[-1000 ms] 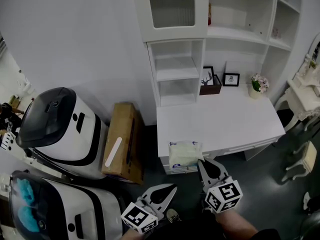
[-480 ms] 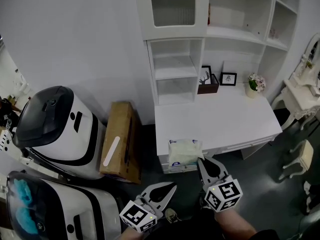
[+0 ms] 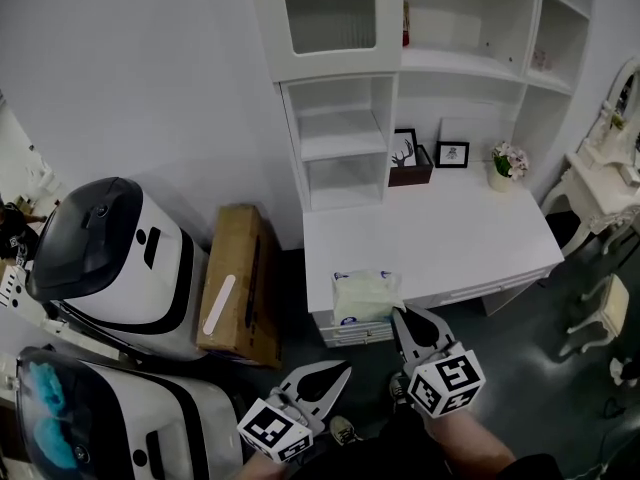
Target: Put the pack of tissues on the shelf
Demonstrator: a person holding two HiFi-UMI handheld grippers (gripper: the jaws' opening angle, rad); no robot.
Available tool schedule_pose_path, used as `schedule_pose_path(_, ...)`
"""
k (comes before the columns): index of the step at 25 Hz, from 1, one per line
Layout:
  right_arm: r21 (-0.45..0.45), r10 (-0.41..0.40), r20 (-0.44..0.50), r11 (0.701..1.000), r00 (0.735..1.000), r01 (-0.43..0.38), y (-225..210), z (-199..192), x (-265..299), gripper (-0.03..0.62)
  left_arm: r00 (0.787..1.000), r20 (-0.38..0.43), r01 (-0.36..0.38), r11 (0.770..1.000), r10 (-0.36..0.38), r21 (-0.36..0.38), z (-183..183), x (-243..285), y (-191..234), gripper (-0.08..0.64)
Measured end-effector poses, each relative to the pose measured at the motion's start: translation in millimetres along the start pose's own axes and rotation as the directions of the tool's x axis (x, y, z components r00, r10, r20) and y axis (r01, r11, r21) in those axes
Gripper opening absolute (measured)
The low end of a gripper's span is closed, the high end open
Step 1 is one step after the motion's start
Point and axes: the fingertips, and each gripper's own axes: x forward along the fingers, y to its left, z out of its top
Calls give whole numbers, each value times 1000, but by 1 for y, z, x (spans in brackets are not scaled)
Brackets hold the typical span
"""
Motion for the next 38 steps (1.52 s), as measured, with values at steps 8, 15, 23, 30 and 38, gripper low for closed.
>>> schedule_pose_path(8,-1,31,-10,1000,999,-31,-32,9,7,9,999,5,-31,999,31,-4,6,33,-3,5)
schedule_pose_path(15,-1,58,-22,998,998,-58,-53,14,12,9,998,18,-60,998,61,-10,12,55,-5,5)
schedule_pose_path(23,4,94,-24,996,995,-94,-80,20,21,9,994,14,-108,994,108,-10,14,79,-5,5)
schedule_pose_path(30,5,124,-31,992,992,-124,-108,23,34,9,991,23,-132,991,132,-9,15,110,-1,5)
schedule_pose_path(38,-9,167,-37,986,985,-167,-128,31,52,9,983,42,-176,984,177,-13,19,133,9,5)
